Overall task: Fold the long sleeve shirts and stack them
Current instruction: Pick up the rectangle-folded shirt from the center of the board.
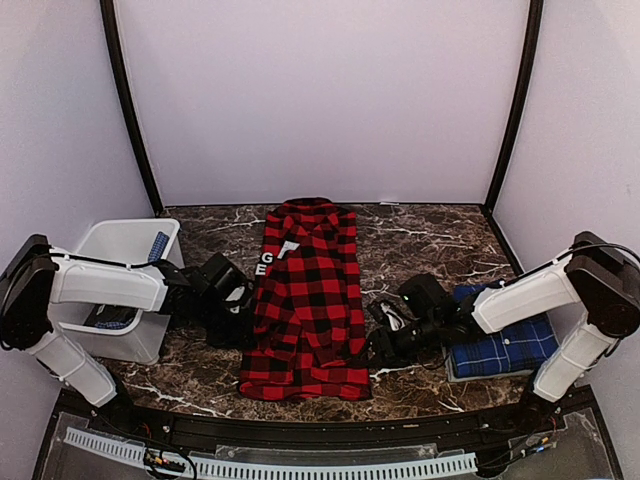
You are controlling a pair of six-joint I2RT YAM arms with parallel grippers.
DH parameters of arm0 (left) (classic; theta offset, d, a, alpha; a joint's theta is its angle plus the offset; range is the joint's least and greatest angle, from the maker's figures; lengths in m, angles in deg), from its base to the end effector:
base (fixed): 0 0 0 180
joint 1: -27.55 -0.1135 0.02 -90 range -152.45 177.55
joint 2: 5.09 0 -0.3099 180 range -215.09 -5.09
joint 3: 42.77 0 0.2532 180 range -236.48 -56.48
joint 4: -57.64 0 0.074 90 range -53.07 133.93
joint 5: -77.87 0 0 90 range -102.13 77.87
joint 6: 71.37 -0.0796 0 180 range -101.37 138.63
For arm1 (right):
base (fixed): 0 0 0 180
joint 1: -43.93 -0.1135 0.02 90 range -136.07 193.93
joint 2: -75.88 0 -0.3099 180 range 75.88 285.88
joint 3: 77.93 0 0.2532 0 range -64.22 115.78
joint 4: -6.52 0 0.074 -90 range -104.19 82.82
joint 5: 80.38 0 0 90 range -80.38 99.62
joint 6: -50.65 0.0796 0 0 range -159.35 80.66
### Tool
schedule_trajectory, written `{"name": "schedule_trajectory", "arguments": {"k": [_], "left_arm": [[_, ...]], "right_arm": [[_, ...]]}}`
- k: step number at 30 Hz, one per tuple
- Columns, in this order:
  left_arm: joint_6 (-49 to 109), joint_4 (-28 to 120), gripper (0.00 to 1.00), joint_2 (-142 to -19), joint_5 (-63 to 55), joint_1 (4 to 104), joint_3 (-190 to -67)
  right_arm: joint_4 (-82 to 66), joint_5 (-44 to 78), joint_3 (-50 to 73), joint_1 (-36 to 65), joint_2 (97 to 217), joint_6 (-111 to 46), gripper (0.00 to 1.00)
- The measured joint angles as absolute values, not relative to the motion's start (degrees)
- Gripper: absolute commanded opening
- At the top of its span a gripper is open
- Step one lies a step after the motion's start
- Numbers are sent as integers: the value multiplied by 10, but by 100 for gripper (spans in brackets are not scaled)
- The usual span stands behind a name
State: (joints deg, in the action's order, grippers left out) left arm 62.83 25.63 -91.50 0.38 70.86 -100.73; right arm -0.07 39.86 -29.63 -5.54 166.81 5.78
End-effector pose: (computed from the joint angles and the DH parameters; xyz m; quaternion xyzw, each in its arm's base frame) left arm 0.2050 -0.2170 0.1702 0.0203 0.9614 -0.2514 0.1102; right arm 0.1675 0.2575 0.1438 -0.1251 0.9008 0.4130 0.0484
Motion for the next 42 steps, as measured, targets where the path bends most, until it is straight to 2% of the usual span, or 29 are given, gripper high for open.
{"name": "schedule_trajectory", "arguments": {"k": [13, 17, 21, 25, 35, 42], "left_arm": [[628, 238, 1, -884, 39, 709, -986], [629, 235, 23, -895, 39, 709, -983], [634, 225, 33, -896, 32, 709, -982], [643, 212, 40, -889, 22, 709, -977], [663, 256, 40, -880, 49, 709, -948], [677, 305, 26, -898, 79, 709, -942]], "right_arm": [[0, 399, -296, -55, 1668, 58, 56], [0, 399, -296, -55, 1668, 58, 56], [1, 399, -297, -55, 1668, 58, 56], [2, 399, -297, -55, 1668, 58, 55], [11, 406, -297, -55, 1674, 60, 54], [27, 415, -291, -55, 1690, 64, 53]]}}
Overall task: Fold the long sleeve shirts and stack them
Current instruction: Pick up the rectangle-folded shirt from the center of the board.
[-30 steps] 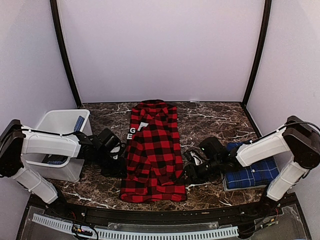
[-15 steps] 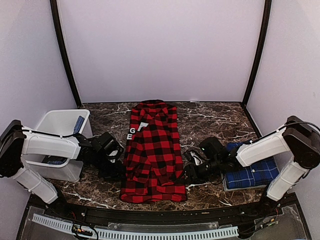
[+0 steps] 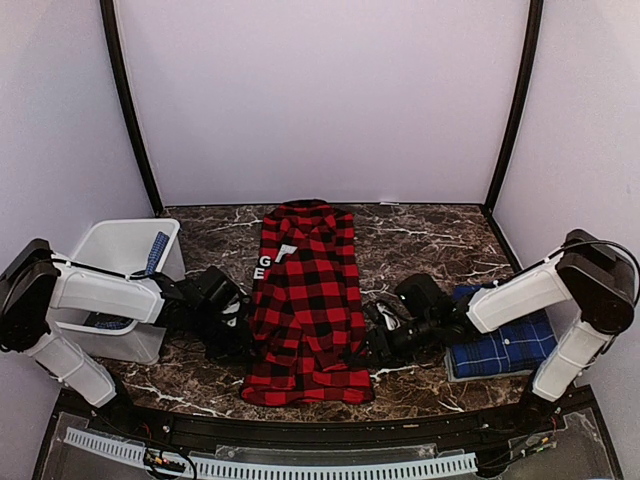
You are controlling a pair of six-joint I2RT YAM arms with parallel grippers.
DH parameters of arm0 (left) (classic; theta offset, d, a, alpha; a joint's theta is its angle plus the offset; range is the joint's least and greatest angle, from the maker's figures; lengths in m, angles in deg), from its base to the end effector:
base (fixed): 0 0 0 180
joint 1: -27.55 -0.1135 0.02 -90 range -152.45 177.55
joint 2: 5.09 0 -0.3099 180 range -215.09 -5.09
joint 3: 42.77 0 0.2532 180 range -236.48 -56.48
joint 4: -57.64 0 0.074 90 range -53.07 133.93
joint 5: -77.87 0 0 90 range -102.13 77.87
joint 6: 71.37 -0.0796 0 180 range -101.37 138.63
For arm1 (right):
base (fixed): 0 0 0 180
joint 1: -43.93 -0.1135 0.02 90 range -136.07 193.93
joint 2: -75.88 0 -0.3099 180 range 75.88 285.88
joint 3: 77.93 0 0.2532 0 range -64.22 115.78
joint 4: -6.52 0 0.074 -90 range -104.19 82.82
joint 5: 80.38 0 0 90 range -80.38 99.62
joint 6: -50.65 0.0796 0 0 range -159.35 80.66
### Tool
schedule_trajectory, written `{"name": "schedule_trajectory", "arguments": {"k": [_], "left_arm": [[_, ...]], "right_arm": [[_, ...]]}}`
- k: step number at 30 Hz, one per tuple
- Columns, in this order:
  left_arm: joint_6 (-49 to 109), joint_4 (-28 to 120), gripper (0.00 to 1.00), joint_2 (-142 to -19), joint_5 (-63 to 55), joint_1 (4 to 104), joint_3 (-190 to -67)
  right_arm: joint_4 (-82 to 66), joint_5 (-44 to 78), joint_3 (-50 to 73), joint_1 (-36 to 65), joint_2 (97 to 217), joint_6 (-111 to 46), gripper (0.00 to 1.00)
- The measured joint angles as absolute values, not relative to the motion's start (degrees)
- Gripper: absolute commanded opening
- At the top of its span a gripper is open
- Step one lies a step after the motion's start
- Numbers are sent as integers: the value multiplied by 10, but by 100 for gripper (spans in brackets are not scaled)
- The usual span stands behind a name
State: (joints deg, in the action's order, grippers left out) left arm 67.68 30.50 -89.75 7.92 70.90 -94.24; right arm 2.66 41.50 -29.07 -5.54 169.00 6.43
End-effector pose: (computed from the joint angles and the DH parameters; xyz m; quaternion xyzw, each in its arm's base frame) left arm 0.1825 -0.2098 0.1542 -0.0028 0.9529 -0.2984 0.0531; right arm 0.1713 0.2650 0.1408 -0.1270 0.8944 0.4267 0.0421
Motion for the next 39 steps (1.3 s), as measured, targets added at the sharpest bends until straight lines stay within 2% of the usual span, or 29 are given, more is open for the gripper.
{"name": "schedule_trajectory", "arguments": {"k": [13, 18, 21, 39], "left_arm": [[682, 320, 0, -905, 102, 709, -934], [677, 327, 0, -904, 110, 709, -931], [674, 328, 0, -897, 115, 709, -930], [679, 330, 0, -826, 172, 671, -926]], "right_arm": [[36, 425, -265, -55, 1729, 77, 29], [31, 423, -257, -55, 1740, 84, 8], [27, 424, -255, -55, 1742, 84, 0], [-22, 428, -201, -29, 1695, 87, 0]]}}
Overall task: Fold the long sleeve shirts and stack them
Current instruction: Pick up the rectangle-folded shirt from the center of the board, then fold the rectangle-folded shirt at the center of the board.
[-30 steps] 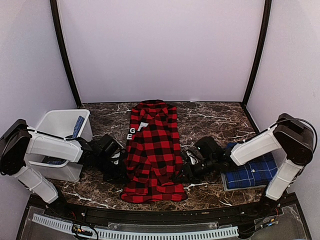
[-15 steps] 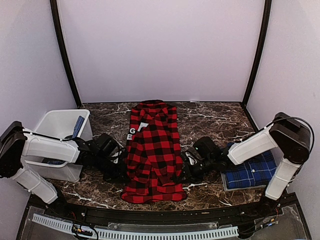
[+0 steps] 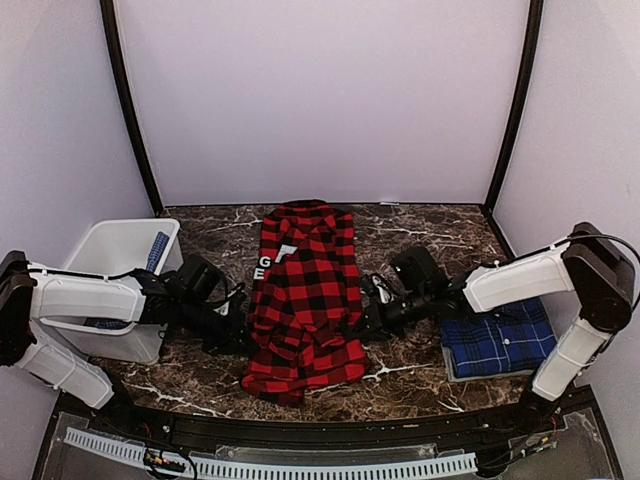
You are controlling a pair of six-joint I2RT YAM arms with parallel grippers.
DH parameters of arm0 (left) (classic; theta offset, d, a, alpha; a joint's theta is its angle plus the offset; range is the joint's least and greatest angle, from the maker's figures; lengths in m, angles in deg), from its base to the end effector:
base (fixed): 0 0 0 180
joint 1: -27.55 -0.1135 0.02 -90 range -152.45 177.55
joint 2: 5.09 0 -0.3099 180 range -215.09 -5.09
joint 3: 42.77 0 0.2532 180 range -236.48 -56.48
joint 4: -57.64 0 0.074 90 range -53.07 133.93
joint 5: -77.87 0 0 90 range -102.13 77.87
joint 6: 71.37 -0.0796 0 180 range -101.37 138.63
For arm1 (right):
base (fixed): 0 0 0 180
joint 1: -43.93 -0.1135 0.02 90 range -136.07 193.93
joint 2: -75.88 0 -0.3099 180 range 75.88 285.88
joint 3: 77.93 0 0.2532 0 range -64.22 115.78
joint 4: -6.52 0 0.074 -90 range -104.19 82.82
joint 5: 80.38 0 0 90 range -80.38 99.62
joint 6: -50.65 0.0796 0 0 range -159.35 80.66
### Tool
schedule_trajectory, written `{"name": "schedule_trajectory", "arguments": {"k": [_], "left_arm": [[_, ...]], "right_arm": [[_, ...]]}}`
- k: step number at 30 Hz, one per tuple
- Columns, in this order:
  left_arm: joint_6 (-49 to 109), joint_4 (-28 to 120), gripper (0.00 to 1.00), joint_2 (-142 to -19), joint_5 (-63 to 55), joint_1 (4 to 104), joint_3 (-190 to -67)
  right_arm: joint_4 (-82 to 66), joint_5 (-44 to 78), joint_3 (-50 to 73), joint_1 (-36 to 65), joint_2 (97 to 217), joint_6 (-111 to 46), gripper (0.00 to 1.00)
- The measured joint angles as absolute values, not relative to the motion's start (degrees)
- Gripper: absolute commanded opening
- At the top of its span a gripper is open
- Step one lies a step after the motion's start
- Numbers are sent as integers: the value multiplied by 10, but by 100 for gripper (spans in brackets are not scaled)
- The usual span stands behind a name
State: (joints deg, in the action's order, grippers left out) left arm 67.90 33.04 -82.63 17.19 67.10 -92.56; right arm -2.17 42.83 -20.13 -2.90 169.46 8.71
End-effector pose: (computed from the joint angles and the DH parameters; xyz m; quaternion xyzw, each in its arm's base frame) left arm 0.1794 -0.1987 0.1847 0.0038 0.9193 -0.3896 0.0554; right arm 0.2043 0.2815 0.1763 -0.1011 0.8848 0.4514 0.0567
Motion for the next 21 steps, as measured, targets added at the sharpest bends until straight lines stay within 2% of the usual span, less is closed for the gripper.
{"name": "schedule_trajectory", "arguments": {"k": [8, 19, 21], "left_arm": [[699, 356, 0, -859, 218, 608, -979], [740, 445, 0, -1033, 174, 546, -1109], [748, 456, 3, -1060, 155, 544, -1116]], "right_arm": [[-19, 432, -104, 17, 1736, 78, 0], [22, 427, 16, 95, 1907, 83, 0], [22, 427, 16, 102, 1922, 84, 7]]}}
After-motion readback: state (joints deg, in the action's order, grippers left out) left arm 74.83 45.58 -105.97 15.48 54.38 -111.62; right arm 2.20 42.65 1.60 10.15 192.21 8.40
